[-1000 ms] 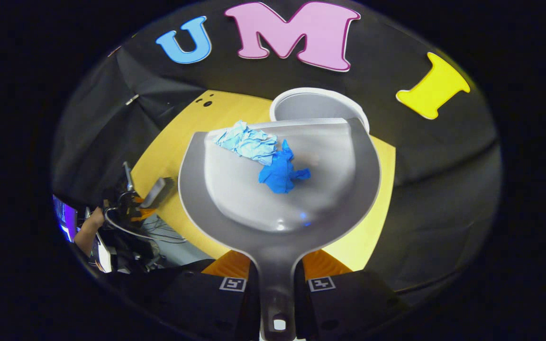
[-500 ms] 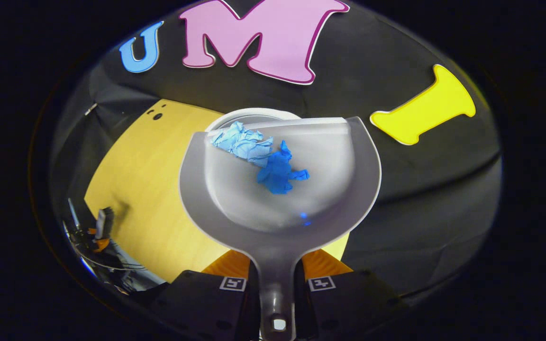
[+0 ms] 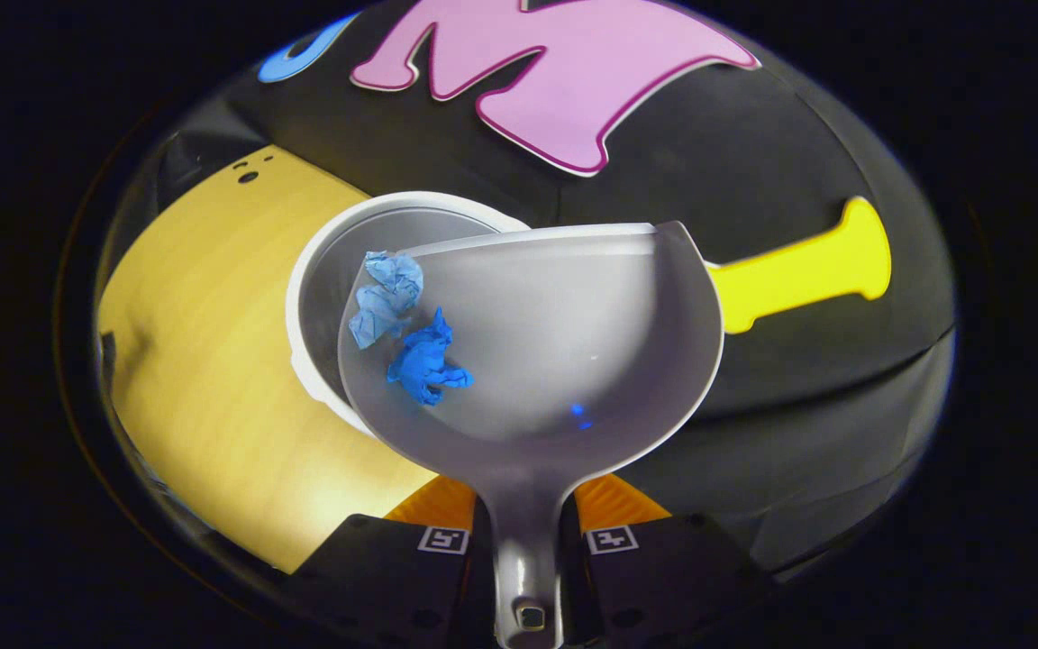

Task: Pick up the small broom and dustpan from the desktop, sweep the trash into the dustpan with the broom, and then empty the trash into the garbage bin.

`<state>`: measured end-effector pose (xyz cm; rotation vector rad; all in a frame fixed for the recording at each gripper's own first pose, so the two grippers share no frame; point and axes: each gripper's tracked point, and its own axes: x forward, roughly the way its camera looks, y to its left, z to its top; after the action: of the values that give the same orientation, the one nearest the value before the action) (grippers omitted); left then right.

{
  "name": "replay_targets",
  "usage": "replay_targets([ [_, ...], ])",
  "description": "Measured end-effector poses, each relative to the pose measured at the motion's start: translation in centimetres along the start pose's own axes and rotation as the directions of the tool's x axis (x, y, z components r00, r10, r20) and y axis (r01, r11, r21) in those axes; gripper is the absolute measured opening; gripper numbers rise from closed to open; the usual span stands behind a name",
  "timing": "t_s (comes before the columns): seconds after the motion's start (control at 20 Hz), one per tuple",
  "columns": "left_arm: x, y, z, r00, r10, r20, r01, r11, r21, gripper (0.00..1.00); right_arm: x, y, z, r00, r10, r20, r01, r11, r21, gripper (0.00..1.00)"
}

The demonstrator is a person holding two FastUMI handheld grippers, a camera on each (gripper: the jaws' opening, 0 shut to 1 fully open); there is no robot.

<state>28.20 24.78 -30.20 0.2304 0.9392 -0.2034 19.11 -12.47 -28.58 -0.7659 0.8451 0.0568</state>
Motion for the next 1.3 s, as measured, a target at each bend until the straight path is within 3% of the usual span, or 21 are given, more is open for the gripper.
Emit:
replay_targets([
  [0.1, 0.3, -0.1, 0.4, 1.000, -0.011, -0.003, 0.011, 1.000, 0.009, 0.25, 0.0, -0.5, 0.2, 0.995, -0.089, 0.049, 0.093, 0.992, -0.088, 0.32],
  [0.2, 0.2, -0.6, 1.2, 1.000, -0.018, 0.012, 0.017, 1.000, 0.011, 0.29, 0.2, -0.8, 0.8, 0.980, -0.169, 0.104, 0.186, 0.964, -0.187, 0.32],
  [0.25, 0.1, -1.0, 1.7, 0.999, -0.028, 0.024, 0.028, 1.000, 0.011, 0.25, 0.1, -1.0, 1.1, 0.971, -0.205, 0.122, 0.228, 0.949, -0.219, 0.32],
  [0.6, -0.3, -3.0, 1.9, 0.996, -0.078, 0.044, 0.078, 0.997, 0.000, 0.26, -1.4, -0.9, 1.8, 0.906, -0.383, 0.178, 0.421, 0.854, -0.306, 0.32],
  [0.7, -0.3, -3.0, 1.4, 0.996, -0.082, 0.033, 0.082, 0.997, 0.002, 0.26, -1.9, -1.0, 2.3, 0.889, -0.412, 0.198, 0.457, 0.811, -0.366, 0.32],
  [0.8, -0.3, -3.0, 0.9, 0.995, -0.091, 0.026, 0.092, 0.996, -0.012, 0.25, -3.3, -1.9, 3.7, 0.856, -0.452, 0.251, 0.517, 0.742, -0.427, 0.32],
  [1.05, -0.3, -3.2, 0.7, 0.994, -0.109, 0.025, 0.110, 0.994, -0.024, 0.29, -5.5, -3.2, 3.3, 0.815, -0.470, 0.338, 0.579, 0.645, -0.499, 0.32],
  [1.1, -0.4, -3.2, 0.7, 0.994, -0.107, 0.026, 0.108, 0.994, -0.021, 0.22, -5.5, -3.7, 3.2, 0.811, -0.474, 0.344, 0.585, 0.634, -0.505, 0.32],
  [1.15, -0.5, -3.3, 0.6, 0.994, -0.107, 0.028, 0.108, 0.994, -0.021, 0.22, -5.2, -3.6, 3.3, 0.808, -0.477, 0.345, 0.588, 0.628, -0.509, 0.32],
  [1.2, -0.5, -3.4, 0.6, 0.994, -0.108, 0.028, 0.109, 0.994, -0.024, 0.25, -5.3, -3.5, 3.3, 0.808, -0.480, 0.341, 0.588, 0.629, -0.508, 0.32],
  [1.3, -0.4, -3.4, 0.5, 0.994, -0.108, 0.028, 0.109, 0.994, -0.030, 0.22, -5.3, -2.9, 3.5, 0.816, -0.477, 0.327, 0.578, 0.649, -0.495, 0.32],
])
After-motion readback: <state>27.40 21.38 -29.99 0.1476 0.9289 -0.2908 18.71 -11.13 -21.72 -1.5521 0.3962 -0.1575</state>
